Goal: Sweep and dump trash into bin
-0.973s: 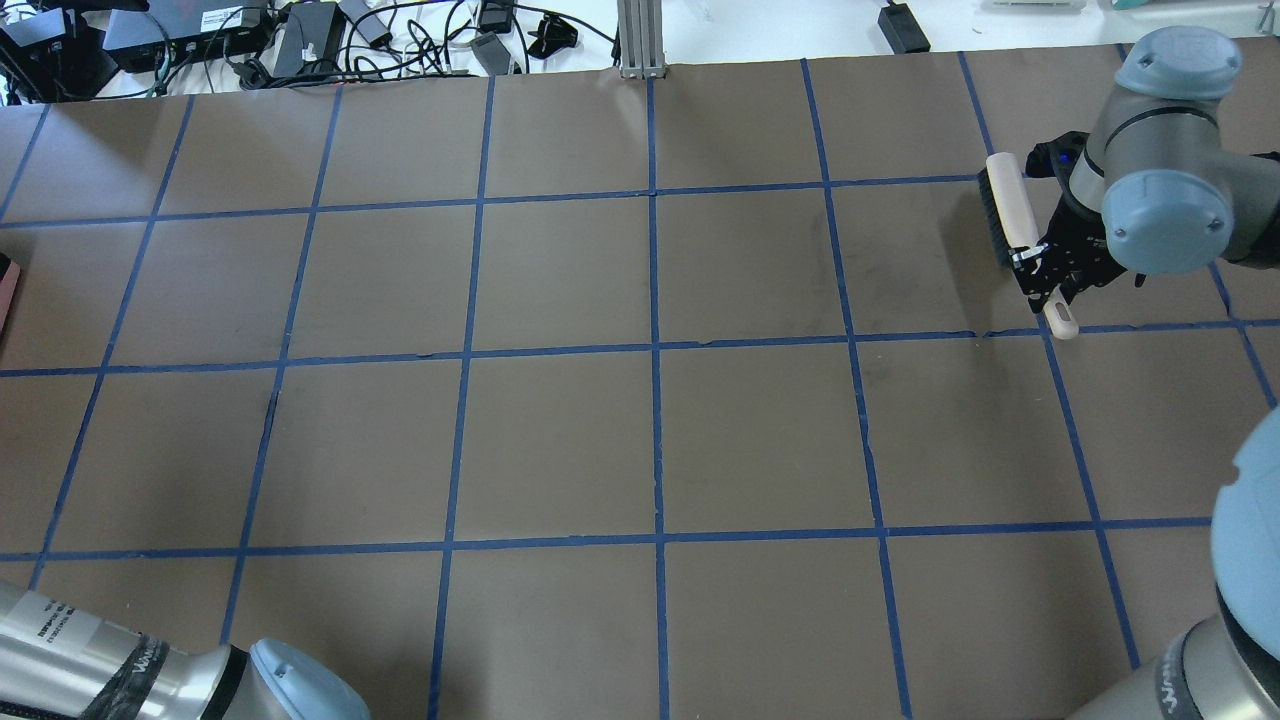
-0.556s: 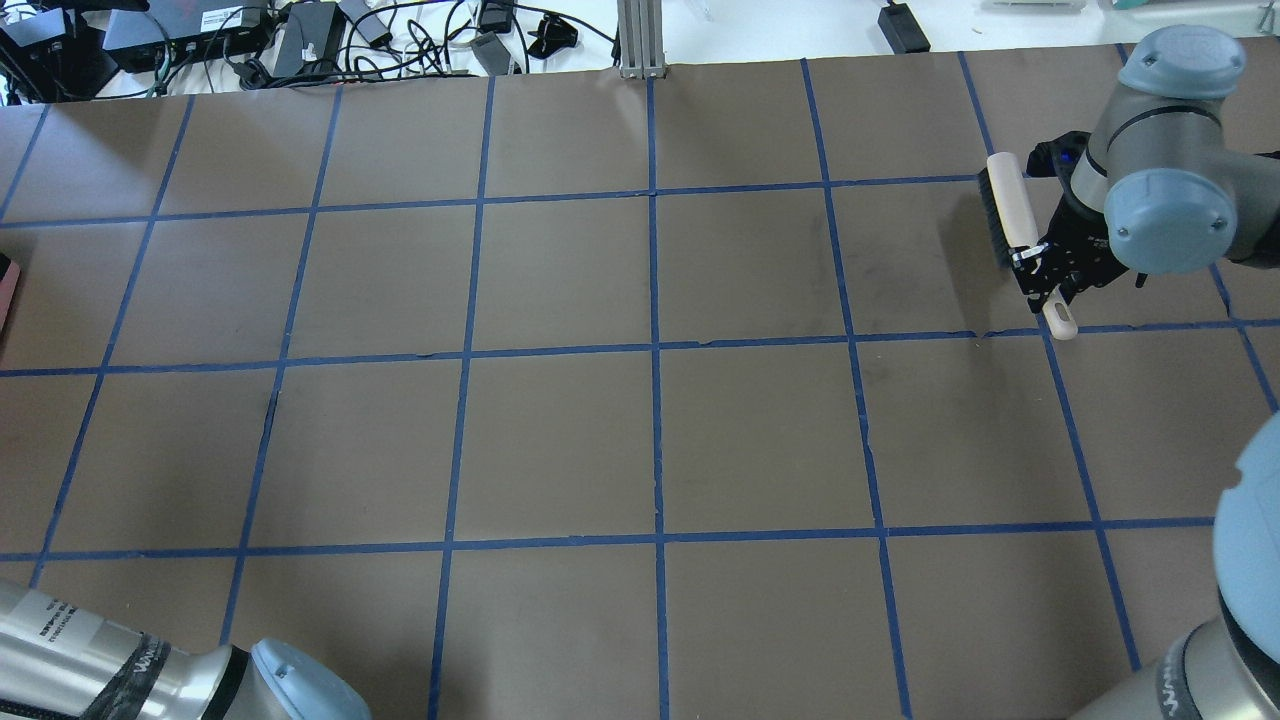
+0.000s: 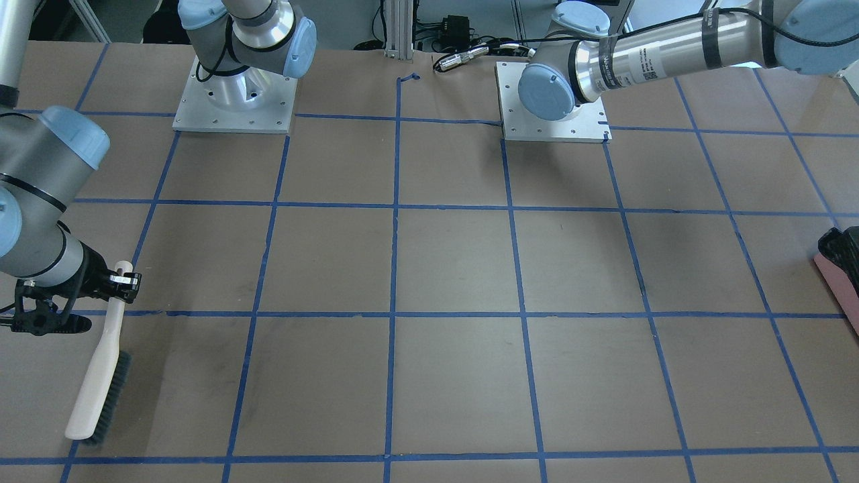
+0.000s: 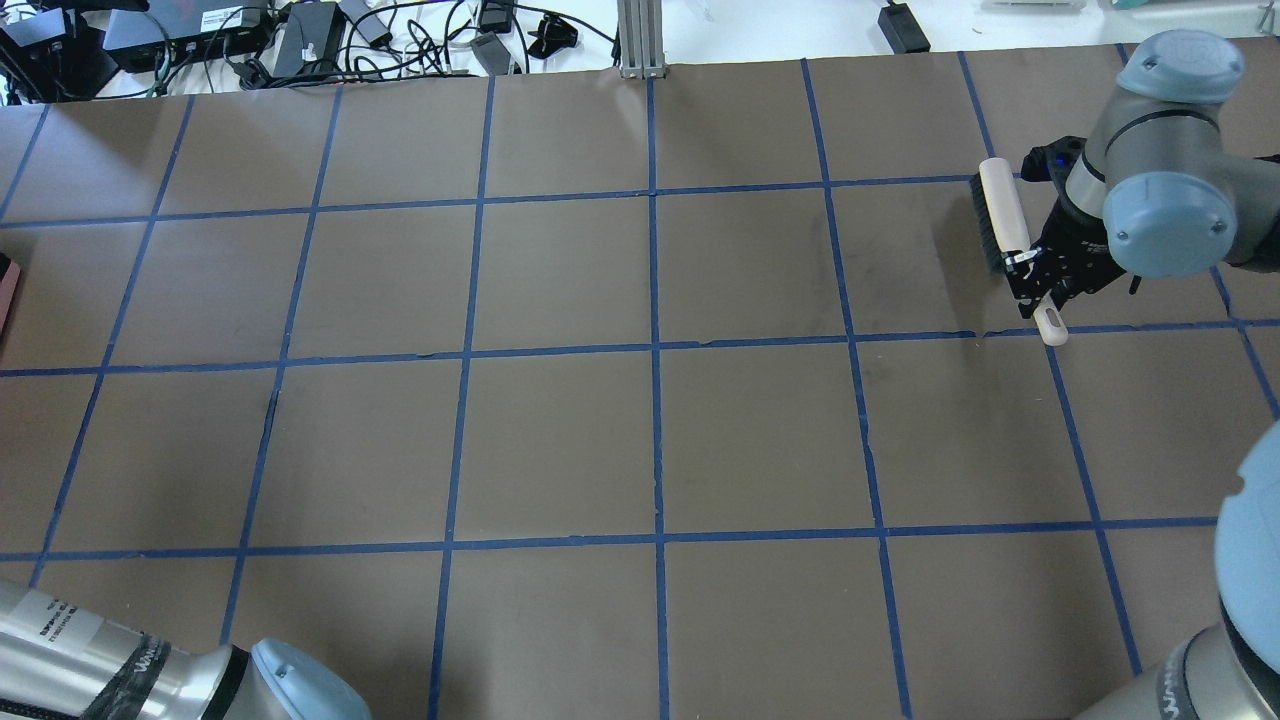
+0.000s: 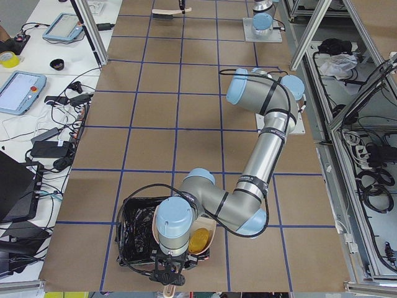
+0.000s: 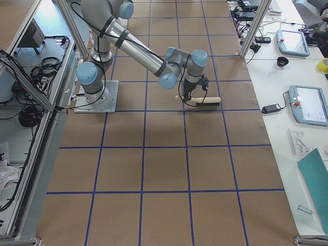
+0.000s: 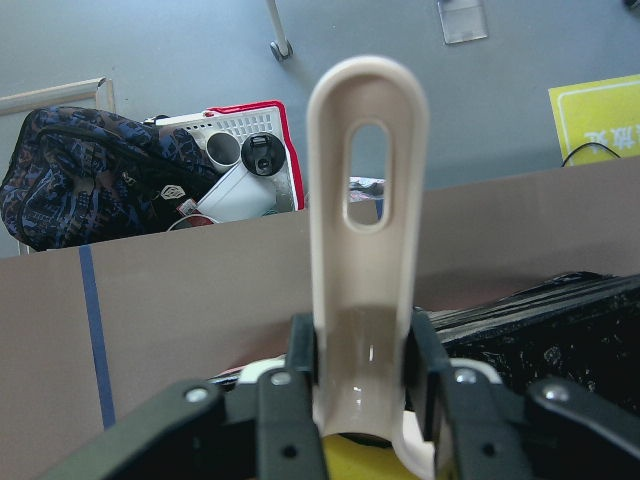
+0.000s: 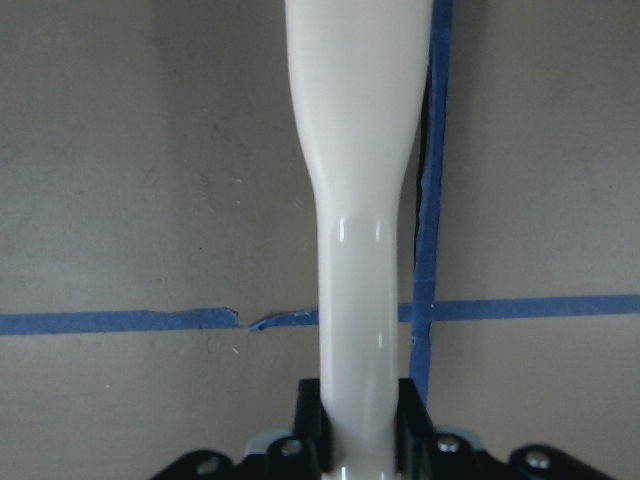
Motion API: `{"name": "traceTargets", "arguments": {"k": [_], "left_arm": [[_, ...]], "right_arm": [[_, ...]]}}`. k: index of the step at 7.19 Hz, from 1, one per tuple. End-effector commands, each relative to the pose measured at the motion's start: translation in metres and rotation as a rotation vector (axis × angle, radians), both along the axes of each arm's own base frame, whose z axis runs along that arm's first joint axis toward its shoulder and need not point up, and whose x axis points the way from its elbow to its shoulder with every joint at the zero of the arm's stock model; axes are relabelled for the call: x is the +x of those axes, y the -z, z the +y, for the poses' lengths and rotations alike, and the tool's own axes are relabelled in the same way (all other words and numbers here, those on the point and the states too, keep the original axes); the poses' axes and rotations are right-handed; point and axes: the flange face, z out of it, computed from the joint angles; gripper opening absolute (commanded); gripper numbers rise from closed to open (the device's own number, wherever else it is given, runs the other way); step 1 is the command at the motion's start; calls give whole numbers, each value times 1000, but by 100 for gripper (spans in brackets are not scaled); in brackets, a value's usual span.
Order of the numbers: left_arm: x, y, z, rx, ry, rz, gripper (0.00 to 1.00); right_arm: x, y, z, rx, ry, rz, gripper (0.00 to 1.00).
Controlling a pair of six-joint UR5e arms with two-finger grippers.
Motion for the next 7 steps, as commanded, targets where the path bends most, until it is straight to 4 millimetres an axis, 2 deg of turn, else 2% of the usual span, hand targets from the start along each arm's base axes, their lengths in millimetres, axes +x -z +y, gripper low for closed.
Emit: {"name": "traceTargets", "arguments": {"k": [1, 4, 5, 6, 7], "left_arm": [[-1, -3, 0, -1, 0, -4, 0], [-1, -3, 0, -2, 0, -6, 0], [-1, -8, 1, -2, -1, -13, 0], [1, -1, 2, 11, -8, -13, 0], [5, 18, 6, 76, -23, -14, 0]], "right_arm": [[1, -3, 3, -1, 2, 1, 0], [2, 4, 4, 12, -1, -5, 0], [2, 3, 5, 10, -1, -5, 7], [2, 4, 4, 12, -1, -5, 16], [2, 4, 5, 13, -1, -6, 22]]}}
